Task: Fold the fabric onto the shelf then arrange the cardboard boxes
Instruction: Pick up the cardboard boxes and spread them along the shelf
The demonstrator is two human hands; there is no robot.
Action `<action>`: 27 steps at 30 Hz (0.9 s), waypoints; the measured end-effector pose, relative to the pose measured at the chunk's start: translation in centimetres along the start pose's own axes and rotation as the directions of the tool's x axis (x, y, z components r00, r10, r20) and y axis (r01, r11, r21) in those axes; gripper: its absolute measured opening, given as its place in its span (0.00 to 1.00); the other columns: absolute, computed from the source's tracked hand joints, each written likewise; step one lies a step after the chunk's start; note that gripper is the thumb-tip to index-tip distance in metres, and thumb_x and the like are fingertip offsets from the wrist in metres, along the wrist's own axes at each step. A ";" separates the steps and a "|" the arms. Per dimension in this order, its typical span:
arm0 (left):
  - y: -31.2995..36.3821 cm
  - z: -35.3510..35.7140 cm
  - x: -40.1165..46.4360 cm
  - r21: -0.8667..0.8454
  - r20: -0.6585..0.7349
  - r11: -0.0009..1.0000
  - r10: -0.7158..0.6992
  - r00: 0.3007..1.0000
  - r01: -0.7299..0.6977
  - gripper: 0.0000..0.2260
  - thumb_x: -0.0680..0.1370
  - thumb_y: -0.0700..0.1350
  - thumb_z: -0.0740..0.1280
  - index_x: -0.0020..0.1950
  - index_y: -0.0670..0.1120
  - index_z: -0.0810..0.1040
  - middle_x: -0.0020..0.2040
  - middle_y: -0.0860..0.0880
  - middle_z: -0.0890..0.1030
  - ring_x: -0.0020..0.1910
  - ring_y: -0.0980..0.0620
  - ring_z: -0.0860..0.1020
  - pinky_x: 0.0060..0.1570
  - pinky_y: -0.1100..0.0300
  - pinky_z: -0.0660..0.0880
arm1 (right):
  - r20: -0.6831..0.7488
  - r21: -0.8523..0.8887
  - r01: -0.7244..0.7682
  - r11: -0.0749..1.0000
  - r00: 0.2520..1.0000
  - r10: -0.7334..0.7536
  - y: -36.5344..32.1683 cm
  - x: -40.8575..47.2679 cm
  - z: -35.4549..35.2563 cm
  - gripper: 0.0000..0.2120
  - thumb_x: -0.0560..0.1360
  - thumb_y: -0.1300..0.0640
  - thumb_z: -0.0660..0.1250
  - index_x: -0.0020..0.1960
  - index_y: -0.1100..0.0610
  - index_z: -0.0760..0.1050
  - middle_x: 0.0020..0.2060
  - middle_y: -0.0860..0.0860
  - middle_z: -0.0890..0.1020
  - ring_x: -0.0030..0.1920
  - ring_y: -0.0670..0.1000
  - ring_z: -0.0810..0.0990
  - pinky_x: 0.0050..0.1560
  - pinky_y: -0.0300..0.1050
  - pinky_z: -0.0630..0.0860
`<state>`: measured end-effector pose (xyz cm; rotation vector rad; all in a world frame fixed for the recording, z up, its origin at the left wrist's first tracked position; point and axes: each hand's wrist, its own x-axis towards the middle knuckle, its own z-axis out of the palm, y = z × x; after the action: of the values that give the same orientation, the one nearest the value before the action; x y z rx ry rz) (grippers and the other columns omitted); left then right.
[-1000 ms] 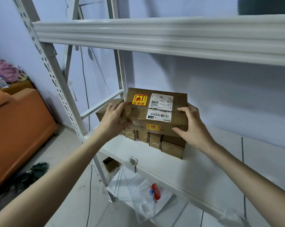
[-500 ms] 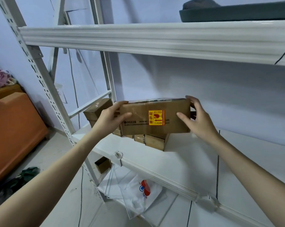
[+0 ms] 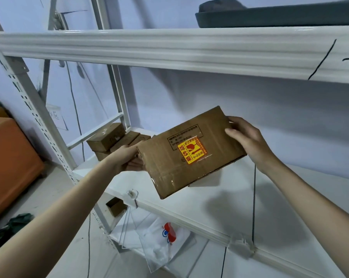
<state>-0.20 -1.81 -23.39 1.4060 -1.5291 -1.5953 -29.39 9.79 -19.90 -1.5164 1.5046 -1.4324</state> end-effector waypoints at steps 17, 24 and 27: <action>0.5 1.6 -0.5 0.043 0.074 0.999 0.003 0.997 -0.007 0.20 0.80 0.50 0.60 0.31 0.45 0.79 0.22 0.48 0.77 0.23 0.54 0.79 0.31 0.64 0.80 | -0.029 -0.069 0.069 0.995 0.997 -0.071 0.1 0.3 -1.7 0.12 0.76 0.59 0.65 0.58 0.49 0.76 0.50 0.39 0.80 0.46 0.34 0.78 0.47 0.28 0.74; 2.6 5.8 -2.8 0.152 0.375 0.969 0.125 0.919 -0.194 0.22 0.68 0.57 0.70 0.60 0.51 0.76 0.50 0.45 0.86 0.50 0.52 0.84 0.48 0.64 0.80 | -0.179 -0.184 -0.265 0.947 0.956 0.233 2.6 -0.7 -6.4 0.27 0.72 0.33 0.52 0.58 0.51 0.71 0.62 0.50 0.73 0.65 0.52 0.70 0.69 0.60 0.64; 1.6 9.6 -3.9 0.268 0.440 0.892 0.221 0.870 -0.363 0.23 0.70 0.49 0.74 0.63 0.56 0.71 0.46 0.53 0.85 0.46 0.59 0.83 0.45 0.67 0.78 | -0.209 -0.190 -0.403 0.895 0.907 0.364 4.3 -2.1 -8.1 0.41 0.64 0.21 0.48 0.65 0.47 0.67 0.66 0.52 0.69 0.65 0.54 0.71 0.65 0.59 0.69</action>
<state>-7.96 5.12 -22.35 0.9642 -2.2383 -1.5316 -37.84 13.18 -22.26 -1.1477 2.0030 -1.2036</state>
